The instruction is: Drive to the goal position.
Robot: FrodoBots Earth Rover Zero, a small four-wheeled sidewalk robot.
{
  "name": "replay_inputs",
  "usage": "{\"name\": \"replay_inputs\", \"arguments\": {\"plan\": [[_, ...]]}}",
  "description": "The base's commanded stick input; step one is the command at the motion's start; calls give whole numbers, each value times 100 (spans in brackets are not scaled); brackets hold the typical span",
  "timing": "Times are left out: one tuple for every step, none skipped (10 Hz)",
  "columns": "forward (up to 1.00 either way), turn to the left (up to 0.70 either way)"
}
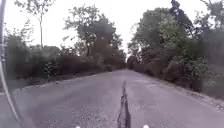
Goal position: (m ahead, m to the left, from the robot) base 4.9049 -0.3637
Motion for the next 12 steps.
{"name": "replay_inputs", "arguments": {"plan": [[70,0],[70,0],[70,0],[70,0],[70,0],[70,0],[70,0],[70,0],[70,0],[70,0],[70,0],[70,0]]}}
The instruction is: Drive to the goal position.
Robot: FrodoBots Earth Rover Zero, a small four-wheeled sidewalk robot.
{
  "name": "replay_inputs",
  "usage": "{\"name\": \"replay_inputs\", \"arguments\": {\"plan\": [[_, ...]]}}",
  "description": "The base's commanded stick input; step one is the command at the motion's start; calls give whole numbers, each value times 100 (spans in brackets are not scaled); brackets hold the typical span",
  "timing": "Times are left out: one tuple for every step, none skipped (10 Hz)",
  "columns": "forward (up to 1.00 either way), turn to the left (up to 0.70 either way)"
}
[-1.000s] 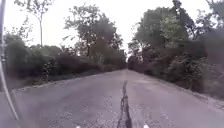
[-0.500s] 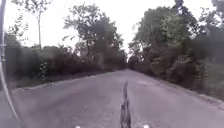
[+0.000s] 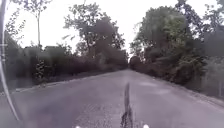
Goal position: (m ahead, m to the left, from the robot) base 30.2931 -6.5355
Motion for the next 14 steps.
{"name": "replay_inputs", "arguments": {"plan": [[70,0],[70,0],[70,0],[70,0],[70,0],[70,0],[70,0],[70,0],[70,0],[70,0],[70,0],[70,0],[70,0],[70,0]]}}
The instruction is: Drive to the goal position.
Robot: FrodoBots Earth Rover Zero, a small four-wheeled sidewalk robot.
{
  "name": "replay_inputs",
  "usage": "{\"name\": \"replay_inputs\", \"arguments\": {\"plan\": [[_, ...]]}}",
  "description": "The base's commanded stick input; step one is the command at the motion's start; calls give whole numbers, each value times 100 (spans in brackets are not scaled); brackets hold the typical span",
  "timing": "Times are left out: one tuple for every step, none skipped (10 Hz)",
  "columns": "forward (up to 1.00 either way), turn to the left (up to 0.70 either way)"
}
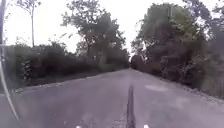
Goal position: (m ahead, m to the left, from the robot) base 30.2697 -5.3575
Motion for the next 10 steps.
{"name": "replay_inputs", "arguments": {"plan": [[70,0],[70,0],[70,0],[70,0],[70,0],[70,0],[70,0],[70,0],[70,0],[70,0]]}}
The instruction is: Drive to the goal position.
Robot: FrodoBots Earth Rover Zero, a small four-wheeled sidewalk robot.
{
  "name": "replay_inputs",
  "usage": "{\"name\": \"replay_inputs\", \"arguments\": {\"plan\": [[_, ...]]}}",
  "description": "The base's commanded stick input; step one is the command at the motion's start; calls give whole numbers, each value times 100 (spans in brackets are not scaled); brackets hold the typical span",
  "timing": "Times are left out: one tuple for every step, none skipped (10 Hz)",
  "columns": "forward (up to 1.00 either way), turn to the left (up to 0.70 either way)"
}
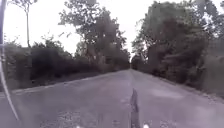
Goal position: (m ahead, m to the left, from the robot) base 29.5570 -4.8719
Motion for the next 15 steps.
{"name": "replay_inputs", "arguments": {"plan": [[70,0],[70,0],[70,0],[70,0],[70,0],[70,0],[70,0],[70,24],[70,35],[70,20],[70,0],[70,0],[70,0],[70,0],[70,0]]}}
